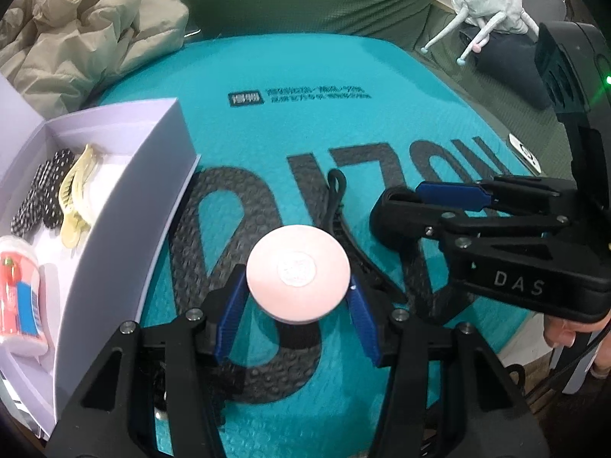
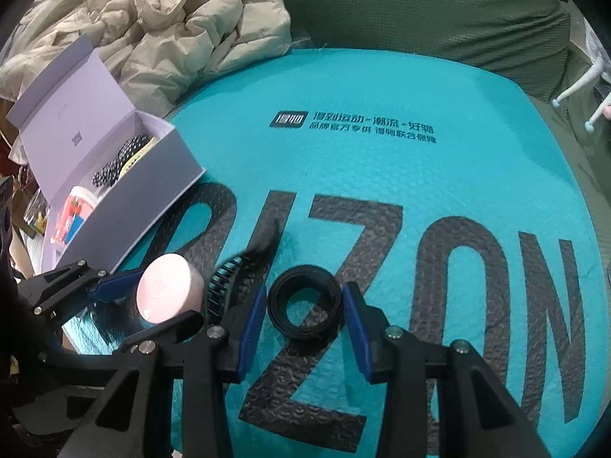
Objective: Organize objects
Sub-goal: 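Lift the compact with the left gripper while the right grasps the coiled black band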
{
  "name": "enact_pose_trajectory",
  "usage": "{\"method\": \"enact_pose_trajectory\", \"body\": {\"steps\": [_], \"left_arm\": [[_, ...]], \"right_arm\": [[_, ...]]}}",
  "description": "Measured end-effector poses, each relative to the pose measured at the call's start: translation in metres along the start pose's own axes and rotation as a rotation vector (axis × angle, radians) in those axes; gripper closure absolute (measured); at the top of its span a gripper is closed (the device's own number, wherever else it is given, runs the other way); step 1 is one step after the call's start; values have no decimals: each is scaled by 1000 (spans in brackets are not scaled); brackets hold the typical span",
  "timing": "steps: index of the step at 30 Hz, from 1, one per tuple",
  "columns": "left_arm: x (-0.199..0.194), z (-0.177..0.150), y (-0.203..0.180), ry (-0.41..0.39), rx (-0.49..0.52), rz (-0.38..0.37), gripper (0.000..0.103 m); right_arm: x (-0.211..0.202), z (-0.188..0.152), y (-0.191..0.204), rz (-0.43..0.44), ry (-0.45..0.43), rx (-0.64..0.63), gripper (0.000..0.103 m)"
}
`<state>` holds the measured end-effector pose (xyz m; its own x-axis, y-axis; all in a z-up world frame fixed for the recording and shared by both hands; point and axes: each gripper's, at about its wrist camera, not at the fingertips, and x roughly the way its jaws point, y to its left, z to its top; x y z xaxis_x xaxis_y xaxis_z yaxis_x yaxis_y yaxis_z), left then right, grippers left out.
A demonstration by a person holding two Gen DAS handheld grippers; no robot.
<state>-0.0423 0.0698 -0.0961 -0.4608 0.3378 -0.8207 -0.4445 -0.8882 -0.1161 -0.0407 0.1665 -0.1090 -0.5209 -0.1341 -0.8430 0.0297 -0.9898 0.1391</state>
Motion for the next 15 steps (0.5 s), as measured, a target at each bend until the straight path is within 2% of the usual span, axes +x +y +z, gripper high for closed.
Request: {"method": "enact_pose_trajectory", "body": {"steps": [8,15], "left_arm": [[-2,12,0,-33,21,-8,53],[-5,28,4,-61,31,-13,53]], "right_arm": [[-5,15,-4,-4,-32,21,62],[6,18,-4,-22,27,-2,61]]}}
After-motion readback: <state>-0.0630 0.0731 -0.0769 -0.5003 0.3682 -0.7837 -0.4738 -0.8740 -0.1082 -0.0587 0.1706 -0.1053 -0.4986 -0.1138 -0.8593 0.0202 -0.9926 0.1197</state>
